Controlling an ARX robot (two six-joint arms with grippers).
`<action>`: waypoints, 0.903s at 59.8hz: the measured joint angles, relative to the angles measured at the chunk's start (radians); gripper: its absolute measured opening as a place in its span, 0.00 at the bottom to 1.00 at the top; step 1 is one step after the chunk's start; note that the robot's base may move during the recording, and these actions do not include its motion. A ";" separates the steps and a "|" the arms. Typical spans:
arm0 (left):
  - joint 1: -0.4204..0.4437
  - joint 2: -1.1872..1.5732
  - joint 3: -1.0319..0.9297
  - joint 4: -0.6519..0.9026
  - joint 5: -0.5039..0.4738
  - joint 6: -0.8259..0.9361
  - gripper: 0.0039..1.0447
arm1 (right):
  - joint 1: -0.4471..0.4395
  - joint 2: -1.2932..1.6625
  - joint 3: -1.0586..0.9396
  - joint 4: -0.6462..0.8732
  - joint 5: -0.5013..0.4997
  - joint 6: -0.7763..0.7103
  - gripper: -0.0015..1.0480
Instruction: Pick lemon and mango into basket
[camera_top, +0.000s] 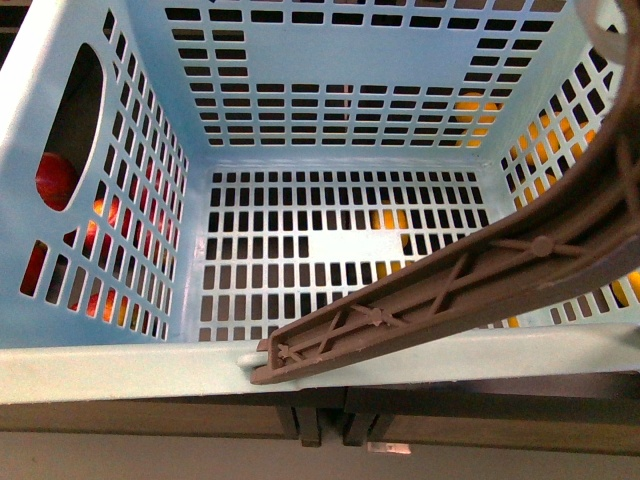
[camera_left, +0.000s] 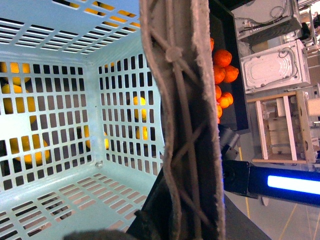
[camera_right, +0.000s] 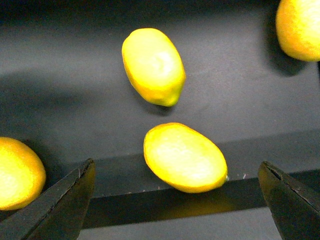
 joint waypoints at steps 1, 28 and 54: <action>0.000 0.000 0.000 0.000 0.000 0.000 0.05 | 0.004 0.010 0.011 -0.005 0.003 0.000 0.92; 0.000 0.000 0.000 0.000 0.000 0.000 0.05 | 0.100 0.214 0.293 -0.087 0.113 -0.040 0.92; 0.000 0.000 0.000 0.000 0.000 0.000 0.05 | 0.110 0.348 0.460 -0.165 0.139 -0.019 0.92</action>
